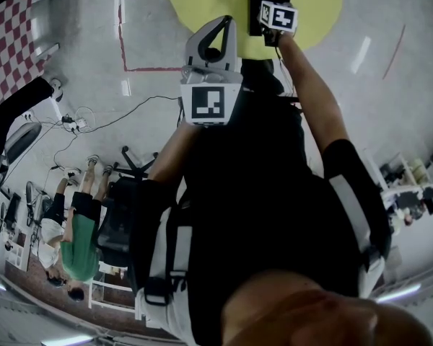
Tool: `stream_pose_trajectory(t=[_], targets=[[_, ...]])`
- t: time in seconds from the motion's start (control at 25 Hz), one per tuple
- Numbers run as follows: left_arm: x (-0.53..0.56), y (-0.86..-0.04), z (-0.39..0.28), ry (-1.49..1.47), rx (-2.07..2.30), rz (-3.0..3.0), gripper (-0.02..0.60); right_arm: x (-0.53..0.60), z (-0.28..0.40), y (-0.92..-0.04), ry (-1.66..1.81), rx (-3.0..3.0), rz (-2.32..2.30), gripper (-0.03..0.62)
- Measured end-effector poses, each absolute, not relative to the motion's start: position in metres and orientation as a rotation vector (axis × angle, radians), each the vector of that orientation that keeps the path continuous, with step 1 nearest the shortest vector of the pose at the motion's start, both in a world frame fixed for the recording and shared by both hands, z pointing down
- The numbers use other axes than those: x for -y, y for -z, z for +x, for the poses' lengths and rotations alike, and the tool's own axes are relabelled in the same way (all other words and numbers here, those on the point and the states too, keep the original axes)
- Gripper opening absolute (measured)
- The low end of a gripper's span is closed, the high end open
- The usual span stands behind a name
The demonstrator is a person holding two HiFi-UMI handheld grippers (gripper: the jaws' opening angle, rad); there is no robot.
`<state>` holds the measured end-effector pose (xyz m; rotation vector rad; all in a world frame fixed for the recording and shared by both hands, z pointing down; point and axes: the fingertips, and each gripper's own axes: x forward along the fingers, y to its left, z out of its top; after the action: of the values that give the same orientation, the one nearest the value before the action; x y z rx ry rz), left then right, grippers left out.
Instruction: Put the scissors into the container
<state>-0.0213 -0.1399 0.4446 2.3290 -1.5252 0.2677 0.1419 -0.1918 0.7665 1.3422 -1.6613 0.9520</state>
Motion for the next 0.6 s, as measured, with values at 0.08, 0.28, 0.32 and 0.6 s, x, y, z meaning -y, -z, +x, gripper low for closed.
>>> stream_pose_trajectory(t=[0.08,0.28,0.32,0.6], targets=[[0.1403,-0.444,-0.0209,-0.269,1.523,2.331,-0.003,0.1921,0.1421,-0.766,-0.954,1.665,1.34,0.069],[0.1401,-0.4435,-0.022,-0.27,1.517,2.34,-0.003,0.1922,0.1387,-0.7673,-0.955,1.666,1.327,0.069],[0.1401,-0.4431,-0.0227,-0.267,1.518,2.34,-0.003,0.1923,0.1378,-0.767,-0.955,1.667,1.324,0.069],[0.1333,-0.4389,-0.0271,-0.265,1.509,2.352,-0.003,0.1879,0.1402,-0.758,-0.951,1.657,1.343,0.069]])
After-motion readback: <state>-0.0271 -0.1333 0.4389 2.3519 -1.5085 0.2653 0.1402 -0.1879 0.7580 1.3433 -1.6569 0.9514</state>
